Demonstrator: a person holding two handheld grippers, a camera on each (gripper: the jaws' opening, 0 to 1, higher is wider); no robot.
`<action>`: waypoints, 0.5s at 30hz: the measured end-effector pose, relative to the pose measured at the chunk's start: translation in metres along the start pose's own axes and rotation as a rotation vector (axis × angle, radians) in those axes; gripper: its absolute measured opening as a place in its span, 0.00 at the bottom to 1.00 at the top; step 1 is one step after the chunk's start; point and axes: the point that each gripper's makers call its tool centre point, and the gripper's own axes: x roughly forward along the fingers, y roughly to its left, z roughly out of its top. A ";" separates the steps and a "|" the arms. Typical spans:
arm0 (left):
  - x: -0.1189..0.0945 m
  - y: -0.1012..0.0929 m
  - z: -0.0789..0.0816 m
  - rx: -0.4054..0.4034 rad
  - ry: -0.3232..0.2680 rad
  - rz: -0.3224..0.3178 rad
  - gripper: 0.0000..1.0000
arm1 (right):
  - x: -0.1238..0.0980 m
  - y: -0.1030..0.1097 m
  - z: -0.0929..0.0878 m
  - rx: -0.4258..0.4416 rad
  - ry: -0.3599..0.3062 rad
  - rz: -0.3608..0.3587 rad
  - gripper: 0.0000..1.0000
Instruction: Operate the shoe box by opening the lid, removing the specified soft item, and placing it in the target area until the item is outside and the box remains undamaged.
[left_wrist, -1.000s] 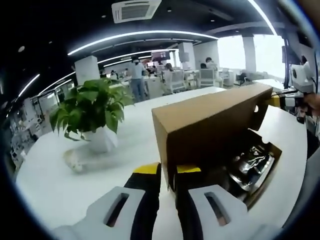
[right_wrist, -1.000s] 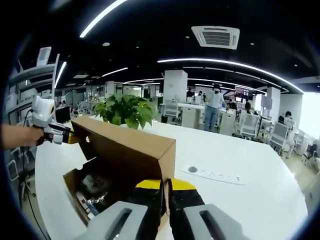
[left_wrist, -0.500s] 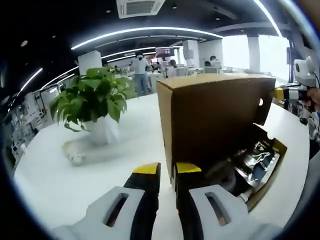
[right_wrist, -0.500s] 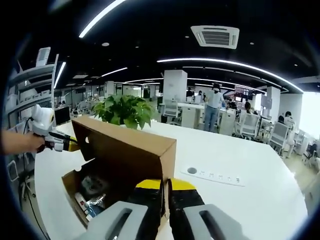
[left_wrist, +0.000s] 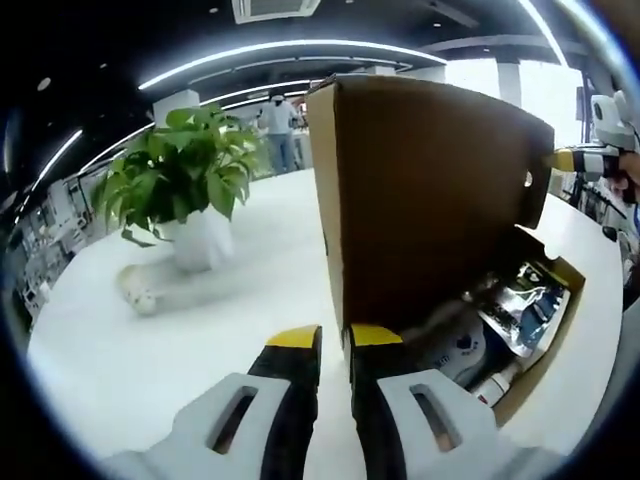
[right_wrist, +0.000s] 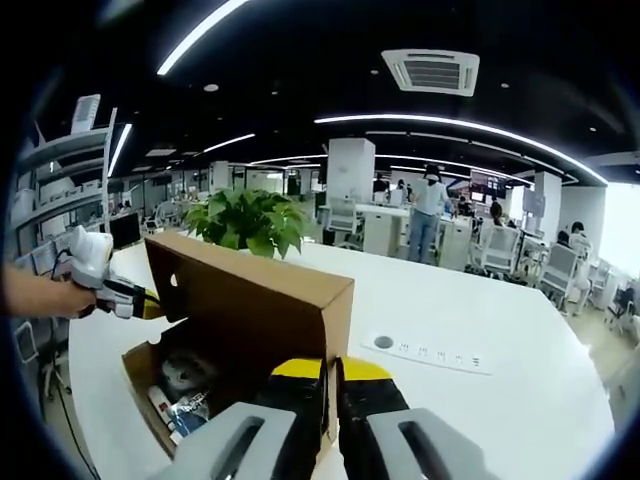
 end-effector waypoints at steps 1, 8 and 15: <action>0.001 0.000 -0.001 -0.002 0.001 0.001 0.09 | 0.000 0.000 0.000 -0.002 0.000 0.001 0.00; 0.011 0.001 -0.004 -0.008 0.007 0.006 0.09 | 0.002 -0.001 0.001 -0.001 0.004 0.006 0.00; 0.018 -0.002 -0.007 0.006 0.021 0.003 0.06 | 0.003 -0.002 0.001 0.003 0.004 0.013 0.00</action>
